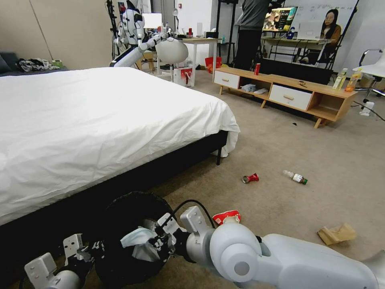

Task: Pick up the trash bin and place the garbage on the floor into it.

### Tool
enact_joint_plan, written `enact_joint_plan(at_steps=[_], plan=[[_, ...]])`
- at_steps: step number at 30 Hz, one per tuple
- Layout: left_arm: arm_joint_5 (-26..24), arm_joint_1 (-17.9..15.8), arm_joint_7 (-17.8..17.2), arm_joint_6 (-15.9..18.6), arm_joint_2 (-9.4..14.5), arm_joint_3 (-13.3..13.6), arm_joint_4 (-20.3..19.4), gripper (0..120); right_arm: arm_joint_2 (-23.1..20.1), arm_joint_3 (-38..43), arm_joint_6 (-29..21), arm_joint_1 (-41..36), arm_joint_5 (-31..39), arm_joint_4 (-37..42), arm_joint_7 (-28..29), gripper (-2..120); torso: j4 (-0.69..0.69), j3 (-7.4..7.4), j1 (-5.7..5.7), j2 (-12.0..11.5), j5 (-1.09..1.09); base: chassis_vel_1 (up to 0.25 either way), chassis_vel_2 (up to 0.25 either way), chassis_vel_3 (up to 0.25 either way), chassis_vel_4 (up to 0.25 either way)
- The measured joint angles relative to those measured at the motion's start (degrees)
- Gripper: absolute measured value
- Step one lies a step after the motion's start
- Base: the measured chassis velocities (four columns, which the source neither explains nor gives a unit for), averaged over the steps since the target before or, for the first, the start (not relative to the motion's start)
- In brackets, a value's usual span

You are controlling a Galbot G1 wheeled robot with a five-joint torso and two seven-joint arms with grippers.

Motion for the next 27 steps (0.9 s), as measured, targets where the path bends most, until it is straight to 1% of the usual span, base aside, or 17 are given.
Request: enact_joint_plan(at_steps=[8, 9, 10, 11, 13, 14, 15, 16, 17, 19, 20, 22, 25, 26, 27], plan=[[0.26, 0.53, 0.5, 0.0, -0.23, -0.06, -0.36, 2, 1.29, -0.02, -0.17, -0.45, -2.13, -3.46, 1.0, 0, 0.01, 0.0, 0.0, 0.0, 0.0, 0.0, 0.0, 0.0, 0.0], [0.3, 0.62, 0.53, 0.0, -0.23, -0.15, -0.36, 2, 1.83, -0.09, 0.31, -0.53, -2.86, -4.49, 1.19, 2, 0.01, 0.0, 0.0, 0.0, 0.0, 0.0, 0.0, 0.0, 0.0], [0.32, 0.66, 0.55, 0.0, -0.23, -0.18, -0.37, 2, 2.23, -0.12, 0.67, -0.69, -3.6, -5.17, 1.21, 8, 0.01, 0.0, 0.0, 0.0, 0.0, 0.0, 0.0, 0.0, 0.0], [0.32, 0.66, 0.55, 0.0, -0.23, -0.18, -0.37, 2, 2.23, -0.12, 0.67, -0.69, -3.6, -5.17, 1.21, 8, 0.01, 0.0, 0.0, 0.0, 0.0, 0.0, 0.0, 0.0, 0.0], [0.35, 0.73, 0.55, 0.0, -0.23, -0.23, -0.38, 2, 2.71, -0.15, 1.62, -0.96, -4.69, -6.06, 1.19, 17, 0.01, 0.0, 0.0, 0.0, 0.0, 0.0, 0.0, 0.0, 0.0], [0.35, 0.73, 0.55, 0.0, -0.23, -0.23, -0.38, 2, 2.71, -0.15, 1.62, -0.96, -4.69, -6.06, 1.19, 17, 0.01, 0.0, 0.0, 0.0, 0.0, 0.0, 0.0, 0.0, 0.0], [0.35, 0.8, 0.59, 0.0, -0.23, -0.25, -0.38, 2, 2.94, -0.14, 1.91, -1.07, -5.01, -6.39, 1.16, 22, 0.01, 0.0, 0.0, 0.0, 0.0, 0.0, 0.0, 0.0, 0.0], [0.37, 0.82, 0.64, 0.01, -0.23, -0.27, -0.38, 2, 3.1, -0.1, 2.19, -1.27, -5.36, -6.56, 1.13, 28, 0.01, 0.0, 0.0, 0.0, 0.0, 0.0, 0.0, 0.0, 0.0], [0.37, 0.82, 0.64, 0.01, -0.23, -0.27, -0.38, 2, 3.1, -0.1, 2.19, -1.27, -5.36, -6.56, 1.13, 28, 0.01, 0.0, 0.0, 0.0, 0.0, 0.0, 0.0, 0.0, 0.0], [0.41, 0.83, 0.76, 0.0, -0.22, -0.28, -0.35, 2, 3.15, 0.12, 2.45, -1.79, -5.86, -6.41, 1.02, 39, 0.01, 0.0, 0.0, 0.0, 0.0, 0.0, 0.0, 0.0, 0.0], [0.41, 0.83, 0.76, 0.0, -0.22, -0.28, -0.35, 2, 3.15, 0.12, 2.45, -1.79, -5.86, -6.41, 1.02, 39, 0.01, 0.0, 0.0, 0.0, 0.0, 0.0, 0.0, 0.0, 0.0], [0.68, 0.83, 1.09, 0.0, -0.24, -0.26, -0.19, 2, 3.08, 0.54, 2.54, -2.11, -5.91, -5.81, 0.94, 51, 0.01, 0.0, 0.0, 0.0, 0.0, 0.0, 0.0, 0.0, 0.0], [0.81, 0.83, 1.21, 0.0, -0.27, -0.26, -0.14, 2, 3.03, 0.77, 2.57, -2.19, -5.91, -5.45, 0.88, 55, 0.0, 0.0, 0.0, 0.0, 0.0, 0.0, 0.0, 0.0, 0.0], [1.04, 0.83, 1.35, 0.01, -0.36, -0.25, -0.02, 2, 2.94, 1.25, 2.6, -2.2, -5.87, -4.81, 0.81, 64, 0.01, 0.0, 0.0, 0.0, 0.0, 0.0, 0.0, 0.0, 0.0], [1.12, 0.83, 1.37, 0.01, -0.39, -0.25, 0.07, 2, 2.9, 1.55, 2.61, -2.2, -5.81, -4.42, 0.81, 68, 0.01, 0.0, 0.0, 0.0, 0.0, 0.0, 0.0, 0.0, 0.0]])
